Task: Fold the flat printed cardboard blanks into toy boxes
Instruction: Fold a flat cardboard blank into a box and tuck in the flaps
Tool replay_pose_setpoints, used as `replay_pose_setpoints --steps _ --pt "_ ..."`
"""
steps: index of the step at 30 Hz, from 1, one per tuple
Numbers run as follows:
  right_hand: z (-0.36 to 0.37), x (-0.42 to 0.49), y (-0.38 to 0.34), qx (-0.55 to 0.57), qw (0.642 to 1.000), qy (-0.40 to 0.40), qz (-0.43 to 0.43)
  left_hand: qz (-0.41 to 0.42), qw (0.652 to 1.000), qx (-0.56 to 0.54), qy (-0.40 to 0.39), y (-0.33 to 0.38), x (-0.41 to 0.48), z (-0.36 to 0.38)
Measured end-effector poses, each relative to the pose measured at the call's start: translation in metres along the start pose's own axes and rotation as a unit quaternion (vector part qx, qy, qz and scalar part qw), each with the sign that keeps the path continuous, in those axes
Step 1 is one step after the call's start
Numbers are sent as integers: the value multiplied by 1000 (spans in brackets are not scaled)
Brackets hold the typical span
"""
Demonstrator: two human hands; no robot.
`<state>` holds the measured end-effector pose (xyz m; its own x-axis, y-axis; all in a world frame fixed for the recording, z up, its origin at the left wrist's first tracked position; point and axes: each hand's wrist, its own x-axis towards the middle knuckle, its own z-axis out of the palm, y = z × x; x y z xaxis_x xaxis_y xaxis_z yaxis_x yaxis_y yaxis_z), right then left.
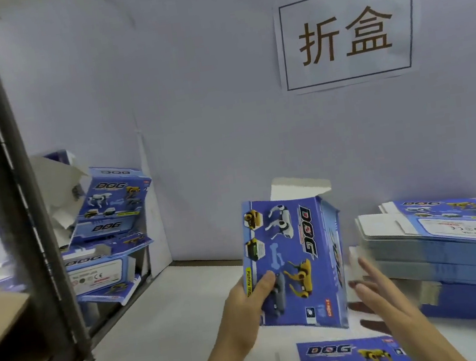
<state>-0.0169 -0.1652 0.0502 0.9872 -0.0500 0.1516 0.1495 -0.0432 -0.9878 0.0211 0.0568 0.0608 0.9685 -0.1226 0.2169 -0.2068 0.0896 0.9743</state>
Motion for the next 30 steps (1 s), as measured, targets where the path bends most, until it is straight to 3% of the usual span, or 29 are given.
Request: replay_pose_setpoints --steps 3,5,7,9,11,13,15,17,20,22,30 --pt "3 1 1 -21 1000 9 16 -14 993 -57 107 56 31 -41" --pt "10 0 6 -26 999 20 28 22 968 -181 171 109 69 -77" --pt "18 1 12 -21 999 17 43 89 926 -329 160 164 104 -112" --pt "19 3 20 -38 998 -2 48 98 916 -352 167 191 121 -129" --pt "15 6 28 -108 993 -17 42 61 960 -225 158 176 121 -114" --pt "11 11 32 -240 970 -30 19 18 993 8 113 130 114 -86" --pt "9 14 33 -388 919 -71 9 -1 963 266 -35 70 93 -53" --pt "9 19 32 -492 859 -134 40 -42 882 424 -201 12 68 -22" --pt "6 18 38 -551 808 -186 95 -129 780 494 -362 -44 38 22" --pt "-1 13 40 -540 811 -190 120 -129 745 531 -383 -58 28 41" --pt "-20 13 42 -555 796 -137 199 -105 760 568 -298 -71 30 55"
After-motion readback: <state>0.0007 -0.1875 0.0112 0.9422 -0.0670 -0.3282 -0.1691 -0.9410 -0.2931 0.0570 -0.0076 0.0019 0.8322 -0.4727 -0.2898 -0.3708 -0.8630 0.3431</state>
